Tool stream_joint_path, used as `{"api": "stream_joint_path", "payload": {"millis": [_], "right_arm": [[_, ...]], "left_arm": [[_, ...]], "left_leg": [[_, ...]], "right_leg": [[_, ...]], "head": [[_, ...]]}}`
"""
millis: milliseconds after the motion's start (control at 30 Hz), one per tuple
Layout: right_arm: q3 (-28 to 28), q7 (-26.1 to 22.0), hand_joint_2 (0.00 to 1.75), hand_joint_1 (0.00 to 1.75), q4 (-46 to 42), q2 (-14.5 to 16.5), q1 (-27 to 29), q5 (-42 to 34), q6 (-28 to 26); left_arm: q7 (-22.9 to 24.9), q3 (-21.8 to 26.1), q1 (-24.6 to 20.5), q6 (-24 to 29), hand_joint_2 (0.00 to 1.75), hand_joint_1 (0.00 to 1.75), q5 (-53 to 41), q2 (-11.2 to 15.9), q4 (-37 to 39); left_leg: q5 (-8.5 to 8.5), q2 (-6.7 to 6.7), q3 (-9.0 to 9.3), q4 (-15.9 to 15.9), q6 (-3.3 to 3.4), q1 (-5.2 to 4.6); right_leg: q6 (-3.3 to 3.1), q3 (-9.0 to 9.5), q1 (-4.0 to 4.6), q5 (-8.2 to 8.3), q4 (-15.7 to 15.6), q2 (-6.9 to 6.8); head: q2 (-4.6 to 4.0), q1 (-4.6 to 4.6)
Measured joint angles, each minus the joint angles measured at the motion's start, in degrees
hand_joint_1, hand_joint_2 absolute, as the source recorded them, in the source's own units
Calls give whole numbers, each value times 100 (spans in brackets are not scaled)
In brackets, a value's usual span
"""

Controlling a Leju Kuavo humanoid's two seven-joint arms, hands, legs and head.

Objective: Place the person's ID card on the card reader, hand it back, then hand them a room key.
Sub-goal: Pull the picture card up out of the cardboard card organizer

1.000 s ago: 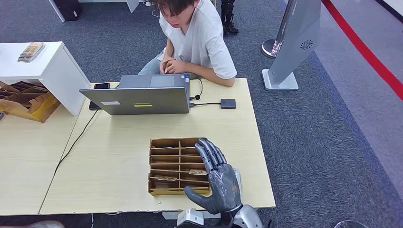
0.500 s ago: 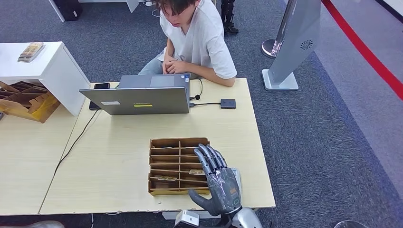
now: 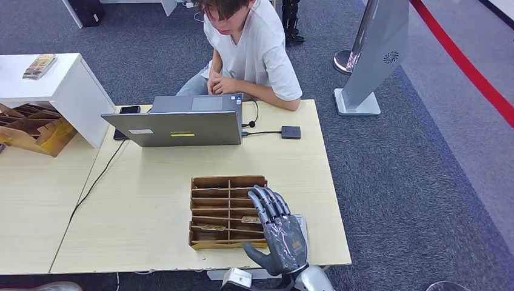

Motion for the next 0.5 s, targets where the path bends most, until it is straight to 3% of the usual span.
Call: {"api": "stream_joint_path", "payload": {"millis": [500], "right_arm": [[0, 286, 175, 10, 187, -4, -58, 405, 165]], "left_arm": [[29, 0, -6, -20, 0, 0, -23, 0, 0]], "left_leg": [[0, 0, 0, 0, 0, 0]], "right_leg": [[0, 0, 0, 0, 0, 0]], "head": [[0, 0]]}}
